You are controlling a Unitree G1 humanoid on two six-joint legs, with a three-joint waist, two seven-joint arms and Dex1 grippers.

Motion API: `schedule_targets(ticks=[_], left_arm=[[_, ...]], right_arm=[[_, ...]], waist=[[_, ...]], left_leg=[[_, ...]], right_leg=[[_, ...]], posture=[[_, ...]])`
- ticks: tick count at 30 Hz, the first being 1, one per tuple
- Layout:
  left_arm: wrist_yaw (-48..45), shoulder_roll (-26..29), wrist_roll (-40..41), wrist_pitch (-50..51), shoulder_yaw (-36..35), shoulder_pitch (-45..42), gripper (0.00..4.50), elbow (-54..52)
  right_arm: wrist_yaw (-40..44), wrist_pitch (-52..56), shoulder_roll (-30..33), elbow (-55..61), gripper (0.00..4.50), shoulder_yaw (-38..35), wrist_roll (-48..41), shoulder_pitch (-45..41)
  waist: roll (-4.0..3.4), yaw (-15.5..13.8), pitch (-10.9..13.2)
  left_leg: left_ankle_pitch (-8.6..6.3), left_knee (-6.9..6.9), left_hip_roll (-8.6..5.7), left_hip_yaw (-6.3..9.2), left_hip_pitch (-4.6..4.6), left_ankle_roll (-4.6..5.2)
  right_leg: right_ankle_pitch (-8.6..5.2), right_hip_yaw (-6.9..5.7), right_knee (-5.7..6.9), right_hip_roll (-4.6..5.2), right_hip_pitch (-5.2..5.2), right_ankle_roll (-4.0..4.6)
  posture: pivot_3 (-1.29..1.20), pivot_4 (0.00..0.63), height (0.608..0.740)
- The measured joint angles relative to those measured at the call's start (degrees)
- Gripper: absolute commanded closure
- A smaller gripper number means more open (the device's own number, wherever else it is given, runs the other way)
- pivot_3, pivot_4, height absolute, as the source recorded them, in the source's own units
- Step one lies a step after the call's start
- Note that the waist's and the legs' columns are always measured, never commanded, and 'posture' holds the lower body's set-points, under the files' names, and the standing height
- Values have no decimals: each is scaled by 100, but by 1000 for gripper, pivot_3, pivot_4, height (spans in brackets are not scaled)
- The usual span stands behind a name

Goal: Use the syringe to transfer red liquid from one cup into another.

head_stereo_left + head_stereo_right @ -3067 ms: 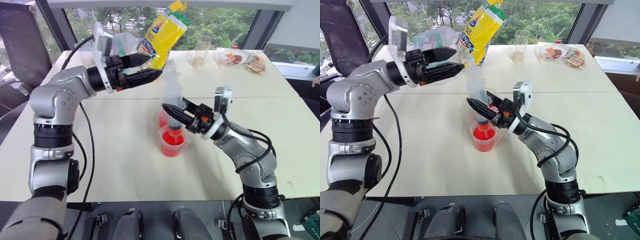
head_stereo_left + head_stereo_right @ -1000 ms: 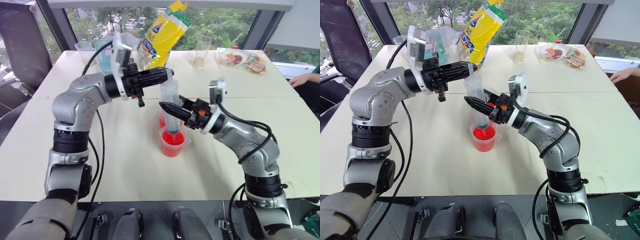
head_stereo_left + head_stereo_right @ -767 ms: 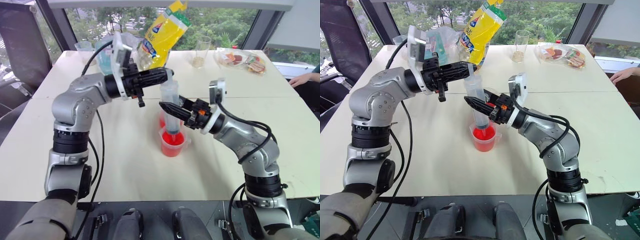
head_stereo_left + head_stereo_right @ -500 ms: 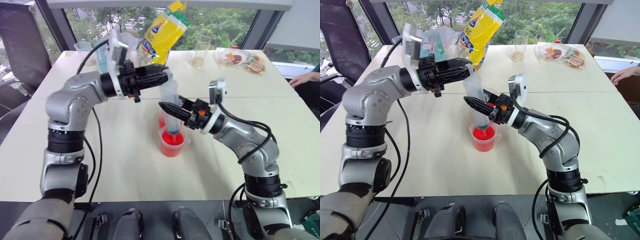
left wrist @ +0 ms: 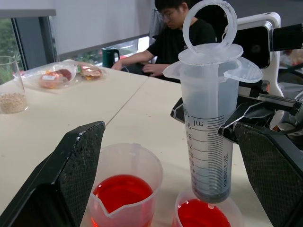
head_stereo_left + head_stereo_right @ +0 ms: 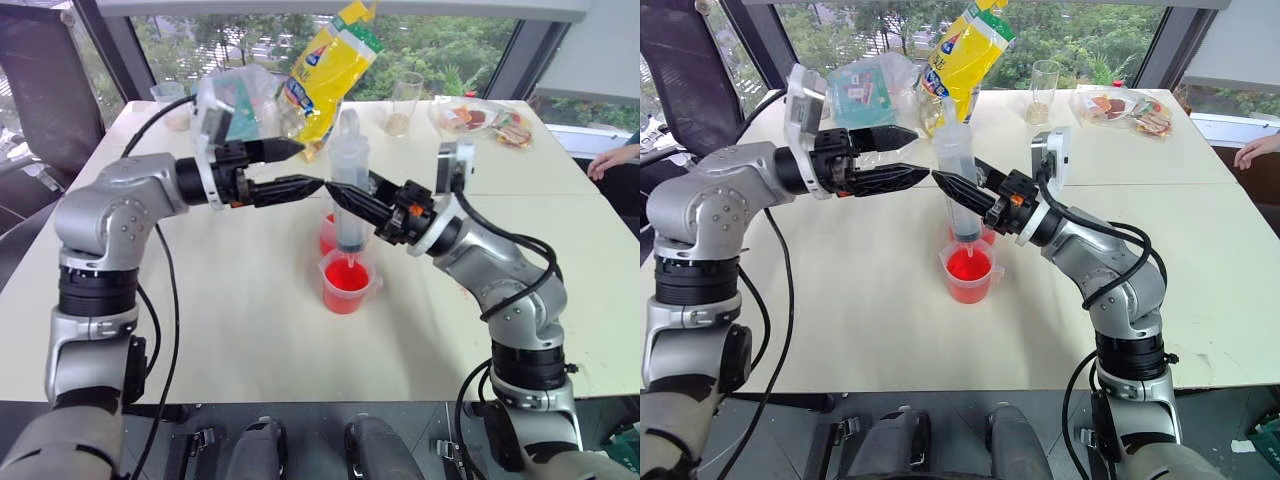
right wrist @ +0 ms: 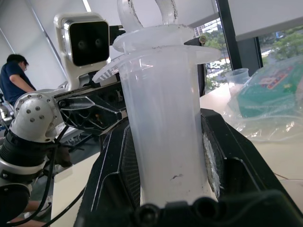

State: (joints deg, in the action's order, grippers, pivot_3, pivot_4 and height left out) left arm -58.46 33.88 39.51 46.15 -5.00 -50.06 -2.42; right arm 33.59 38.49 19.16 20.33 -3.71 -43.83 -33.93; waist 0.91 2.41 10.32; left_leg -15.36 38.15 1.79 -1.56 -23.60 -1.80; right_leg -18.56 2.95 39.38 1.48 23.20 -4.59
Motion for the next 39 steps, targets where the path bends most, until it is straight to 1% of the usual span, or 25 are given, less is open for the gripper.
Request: schedule_targets(ticks=[2,4,6,8,10,13,15,17,20,24,26,27,28,29,30,31,35,39], left_arm=[[24,32,11,6,-37,108,29,-68],[76,49,67,18,-58,266,29,-177],[163,56,135,80,-105,513,29,-304],[229,61,185,86,-124,699,29,-407],[304,72,211,88,-138,850,29,-526],[397,73,232,85,-133,987,29,-705],[473,69,248,85,-132,1037,29,-812],[561,59,274,85,-131,1153,29,-955],[685,37,348,90,-136,1278,29,-1058],[859,41,439,113,-152,1476,29,-1264],[909,45,489,118,-156,1584,0,-1365],[934,50,499,120,-156,1630,0,-1403],[975,67,503,124,-157,1681,0,-1449],[1006,92,517,131,-161,1721,0,-1479],[1028,110,541,148,-173,1767,0,-1497],[1047,111,589,191,-185,1793,0,-1516],[1104,199,692,245,-234,1875,0,-1618],[1132,265,807,317,-272,1949,0,-1732]], right_arm=[[-141,179,77,-8,3114,-66,-108,-200],[-369,459,339,-129,3114,-230,-197,-579],[-853,1136,863,-729,3114,-568,-213,-1279],[-1202,1742,1227,-1386,3114,-877,-213,-1662],[-1420,2523,1635,-2160,3114,-940,-136,-1970],[-1479,3200,2060,-2990,3114,-642,255,-2101],[-1393,3378,2272,-3523,3114,-170,662,-2153],[-1231,3342,2358,-4132,3114,262,1083,-2188],[-965,3073,2348,-4954,3114,711,1610,-2210],[-615,2609,2226,-5831,3114,951,2133,-2376],[-459,2450,2180,-6092,2074,997,2329,-2490],[-396,2360,2153,-6185,1748,1006,2422,-2513],[-330,2271,2116,-6283,1181,1009,2508,-2515],[-269,2235,2087,-6359,734,1012,2561,-2514],[-200,2216,2075,-6368,129,1010,2597,-2524],[-137,2216,2075,-6371,58,1010,2649,-2543],[87,2286,2136,-6083,58,1012,2763,-2527],[516,2504,2664,-4628,58,966,2663,-2293]], waist=[[-1,9,1],[-1,5,1],[0,1,0],[2,-35,-1],[2,-44,-1],[2,-35,-1],[1,-19,-1],[1,11,-1],[0,15,0],[0,15,0],[0,13,0],[1,11,0],[1,8,0],[1,8,0],[0,7,0],[1,6,0],[-3,4,2],[-3,-17,2]], left_leg=[[0,0,0,-2,0,0],[0,0,-1,-2,1,0],[0,1,-1,-1,1,0],[-1,0,-1,1,1,2],[-3,-4,-1,-1,-1,6],[-6,-8,-1,-7,-7,11],[-7,-8,-1,-8,-14,12],[-7,-8,-1,-11,-14,12],[-6,-7,-1,-12,-15,12],[-6,-7,-1,-13,-15,11],[-6,-7,-1,-13,-14,11],[-6,-5,0,-12,-14,11],[-6,-4,-1,-12,-14,11],[-6,-4,-1,-12,-14,11],[-6,-4,-1,-12,-13,11],[-6,-3,-1,-11,-13,11],[-6,-3,-1,-12,-15,11],[-7,-6,-1,-7,-19,11]], right_leg=[[0,1,1,0,2,0],[0,0,2,4,1,0],[0,-1,1,7,-2,1],[0,-2,-4,9,-5,1],[0,-1,-13,8,-5,1],[0,5,-19,7,2,1],[0,6,-20,6,11,1],[0,9,-20,4,13,1],[0,10,-18,2,15,1],[0,10,-17,1,15,1],[0,9,-18,1,14,1],[0,9,-18,1,13,1],[0,9,-17,1,12,1],[0,9,-17,1,13,1],[0,9,-16,1,12,1],[0,8,-16,1,11,1],[0,8,-16,2,14,1],[0,5,-19,3,15,1]], posture=[[0,150,740],[0,150,740],[0,150,740],[0,150,740],[0,150,740],[0,150,740],[0,150,740],[0,150,740],[0,150,740],[0,150,740],[0,150,740],[0,150,740],[0,150,740],[0,150,740],[0,150,740],[0,150,740],[0,150,740],[0,150,740]])
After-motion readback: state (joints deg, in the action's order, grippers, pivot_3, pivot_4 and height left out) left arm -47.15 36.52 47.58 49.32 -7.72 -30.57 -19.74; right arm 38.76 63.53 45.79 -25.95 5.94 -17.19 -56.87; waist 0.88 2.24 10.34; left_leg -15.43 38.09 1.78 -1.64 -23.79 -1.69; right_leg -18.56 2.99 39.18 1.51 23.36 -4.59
